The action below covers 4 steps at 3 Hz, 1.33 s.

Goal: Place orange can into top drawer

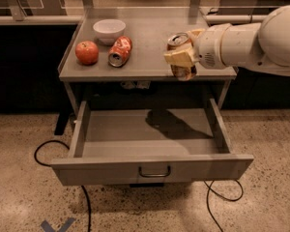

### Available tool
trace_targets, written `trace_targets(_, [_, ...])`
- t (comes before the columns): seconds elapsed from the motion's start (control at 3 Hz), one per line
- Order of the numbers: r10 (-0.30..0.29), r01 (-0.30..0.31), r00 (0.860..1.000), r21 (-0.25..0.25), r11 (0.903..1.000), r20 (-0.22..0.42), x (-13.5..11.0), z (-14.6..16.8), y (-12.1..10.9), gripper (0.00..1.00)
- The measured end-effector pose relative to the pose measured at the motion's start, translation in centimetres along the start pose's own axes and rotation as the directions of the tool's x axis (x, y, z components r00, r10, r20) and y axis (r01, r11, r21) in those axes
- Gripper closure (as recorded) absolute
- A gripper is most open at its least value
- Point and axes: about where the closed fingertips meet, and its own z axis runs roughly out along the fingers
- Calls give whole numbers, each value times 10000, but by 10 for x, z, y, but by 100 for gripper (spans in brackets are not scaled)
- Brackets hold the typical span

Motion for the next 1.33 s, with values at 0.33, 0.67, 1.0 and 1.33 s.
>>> trace_targets(0.33, [-11,11,10000,-32,10000,10,-1,2,1,100])
trace_targets(0.67, [74,-75,10000,-177,9998,-43,1,5,5,100])
trace_targets(1.0, [592,-635,9966,-761,9951,-576,25,1,41,100])
trace_targets(1.33, [1406,-1542,9839,-1261,9800,-1107,64,-7,95,100])
